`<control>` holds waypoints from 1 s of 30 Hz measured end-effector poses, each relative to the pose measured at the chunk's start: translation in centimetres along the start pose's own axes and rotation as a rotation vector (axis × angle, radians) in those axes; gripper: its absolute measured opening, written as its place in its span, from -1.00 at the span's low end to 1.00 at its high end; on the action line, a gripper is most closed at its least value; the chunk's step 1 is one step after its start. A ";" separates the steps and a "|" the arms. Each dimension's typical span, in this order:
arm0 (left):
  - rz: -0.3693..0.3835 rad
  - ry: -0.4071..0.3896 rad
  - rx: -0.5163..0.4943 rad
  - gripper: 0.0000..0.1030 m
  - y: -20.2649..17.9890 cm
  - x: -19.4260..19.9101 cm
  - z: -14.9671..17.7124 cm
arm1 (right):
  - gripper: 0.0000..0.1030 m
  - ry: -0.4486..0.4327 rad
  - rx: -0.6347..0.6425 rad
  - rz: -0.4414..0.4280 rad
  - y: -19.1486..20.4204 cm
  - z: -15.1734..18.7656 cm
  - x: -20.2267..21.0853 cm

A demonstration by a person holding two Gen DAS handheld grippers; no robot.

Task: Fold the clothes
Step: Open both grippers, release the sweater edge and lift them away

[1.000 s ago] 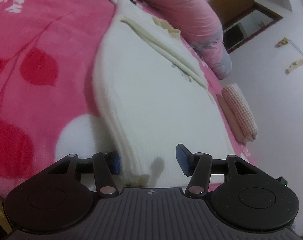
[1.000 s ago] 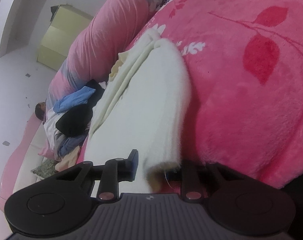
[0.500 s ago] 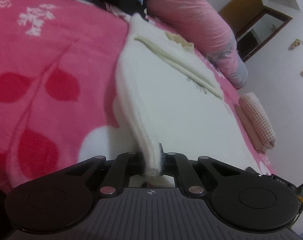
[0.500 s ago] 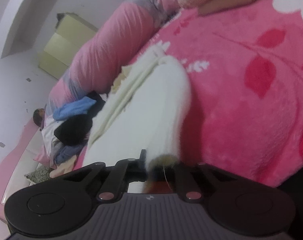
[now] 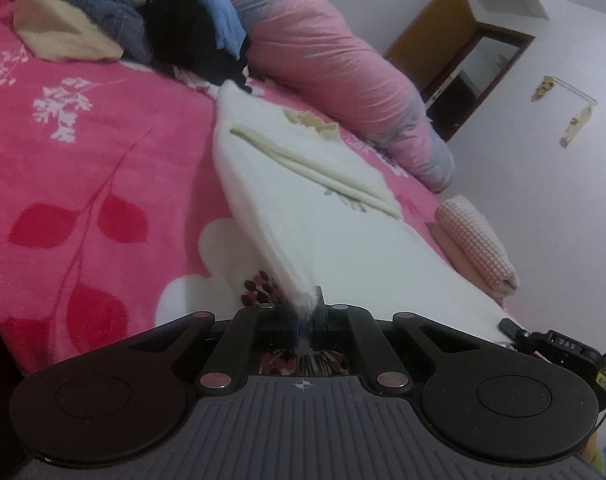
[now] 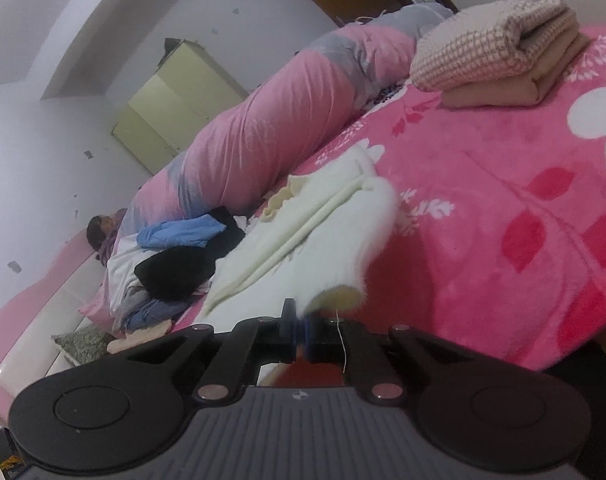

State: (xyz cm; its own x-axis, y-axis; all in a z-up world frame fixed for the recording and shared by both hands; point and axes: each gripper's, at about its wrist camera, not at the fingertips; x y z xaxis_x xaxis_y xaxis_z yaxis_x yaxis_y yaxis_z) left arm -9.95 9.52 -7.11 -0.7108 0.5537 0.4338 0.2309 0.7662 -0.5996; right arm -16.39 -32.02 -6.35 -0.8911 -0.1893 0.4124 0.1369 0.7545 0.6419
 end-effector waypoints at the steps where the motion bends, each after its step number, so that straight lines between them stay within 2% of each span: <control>1: -0.003 0.006 0.001 -0.97 0.2 0.0 0.1 | -0.94 0.001 0.003 0.000 -0.1 0.1 0.2; 6: 0.024 0.075 0.074 -0.91 2.3 -1.9 0.4 | -0.91 0.109 -0.089 -0.017 -2.5 0.8 -1.7; 8: 0.023 0.096 0.084 -0.73 2.8 -2.5 0.7 | -0.86 0.150 -0.148 -0.013 -3.5 1.1 -2.4; 9: 0.012 0.103 0.079 -0.48 2.9 -2.7 0.8 | -0.85 0.157 -0.168 -0.012 -3.9 1.3 -2.5; 10: 0.001 0.111 0.074 -0.28 3.0 -2.8 0.9 | -0.76 0.164 -0.187 -0.011 -4.4 1.5 -2.6; 13: -0.032 0.132 0.060 -0.07 3.3 -3.3 1.3 | -0.21 0.166 -0.218 0.016 -5.5 1.8 -2.4; 16: -0.051 0.137 0.037 0.12 3.3 -3.4 1.3 | -0.13 0.153 -0.204 0.028 -5.6 2.1 -1.8; 17: -0.052 0.138 0.033 0.28 3.2 -3.4 1.3 | 0.02 0.148 -0.187 0.040 -5.4 2.1 -1.6; 18: -0.057 0.141 0.029 0.45 3.1 -3.4 1.3 | 0.07 0.143 -0.170 0.052 -5.1 2.1 -1.4; 20: -0.080 0.147 0.017 0.66 2.8 -3.4 1.1 | 0.31 0.127 -0.124 0.079 -4.5 2.0 -0.9; 21: -0.095 0.151 0.008 0.84 2.6 -3.4 1.1 | 0.39 0.117 -0.095 0.094 -4.0 1.9 -0.5; 22: -0.110 0.152 0.001 0.95 2.4 -3.3 1.0 | 0.57 0.101 -0.066 0.113 -3.6 1.8 -0.1; 25: -0.142 0.134 -0.017 0.97 2.1 -2.8 1.0 | 0.92 0.037 0.015 0.183 -2.3 1.5 1.2; 30: -0.180 0.128 -0.004 1.00 1.8 -2.2 0.7 | 1.00 -0.056 0.163 0.290 0.5 1.0 2.8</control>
State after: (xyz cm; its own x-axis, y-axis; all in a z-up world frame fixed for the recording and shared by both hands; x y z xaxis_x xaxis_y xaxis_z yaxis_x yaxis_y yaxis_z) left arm -8.40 9.43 -9.59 -0.6507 0.4446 0.6155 0.1109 0.8576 -0.5023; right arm -19.23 -31.51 -5.56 -0.8484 0.0793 0.5234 0.3209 0.8634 0.3893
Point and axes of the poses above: each gripper's, at about its wrist camera, not at the fingertips, and x roughly against the way its jaws point, y to its left, z to its underside, and after that the axes turned 5 degrees about z, right-handed
